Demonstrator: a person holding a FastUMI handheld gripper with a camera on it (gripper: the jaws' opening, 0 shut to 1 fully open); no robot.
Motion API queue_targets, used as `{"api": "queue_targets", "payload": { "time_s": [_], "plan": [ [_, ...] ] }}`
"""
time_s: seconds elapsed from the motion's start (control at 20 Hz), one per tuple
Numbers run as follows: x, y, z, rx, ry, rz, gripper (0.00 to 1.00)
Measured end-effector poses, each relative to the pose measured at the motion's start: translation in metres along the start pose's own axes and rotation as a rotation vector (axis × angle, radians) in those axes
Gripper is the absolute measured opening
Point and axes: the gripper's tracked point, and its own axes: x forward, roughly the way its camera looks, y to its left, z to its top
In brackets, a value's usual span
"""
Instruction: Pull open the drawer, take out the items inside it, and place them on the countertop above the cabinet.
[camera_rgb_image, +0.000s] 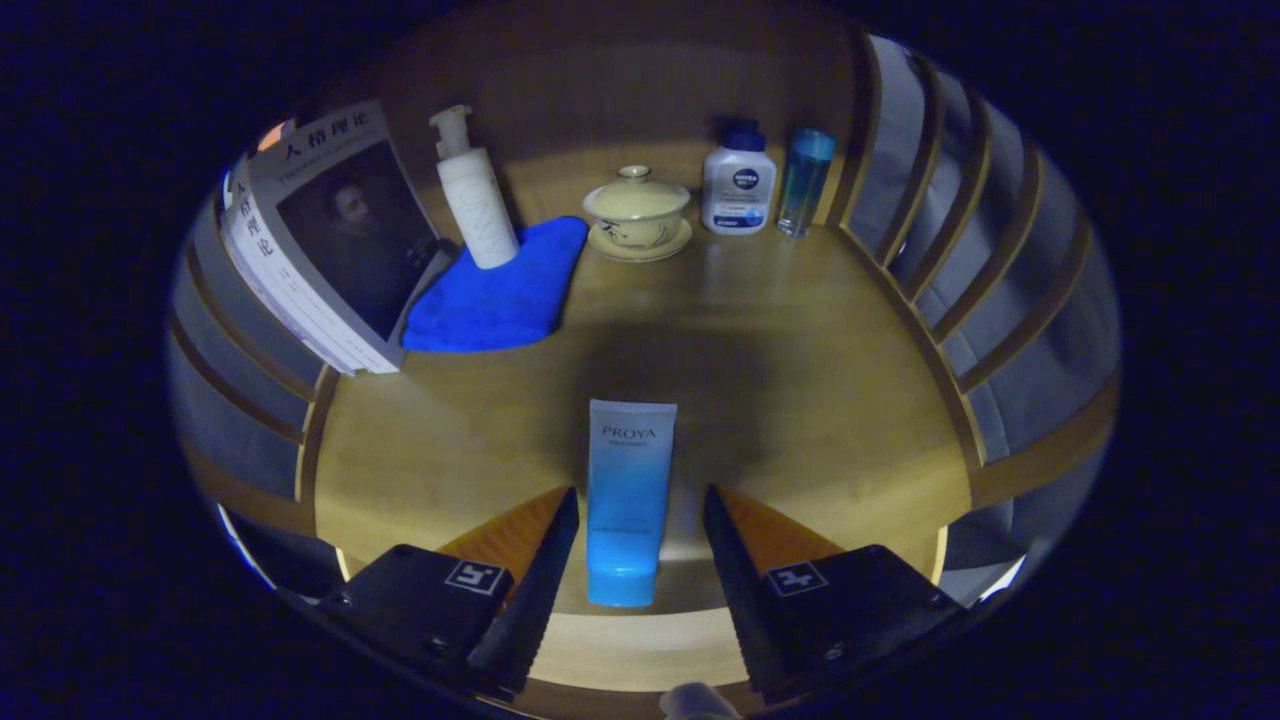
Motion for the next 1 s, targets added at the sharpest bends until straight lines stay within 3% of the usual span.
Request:
{"api": "queue_targets", "payload": {
  "time_s": [0.5, 0.75, 0.95, 1.0],
  "plan": [
    [-0.038, 0.009, -0.064, -0.012, -0.125, 0.090, 0.79],
    [-0.078, 0.000, -0.110, -0.114, -0.318, 0.067, 0.79],
    [-0.118, 0.002, -0.151, -0.134, -0.533, 0.117, 0.80],
    [-0.128, 0.000, -0.160, -0.137, -0.595, 0.116, 0.92]
  ]
}}
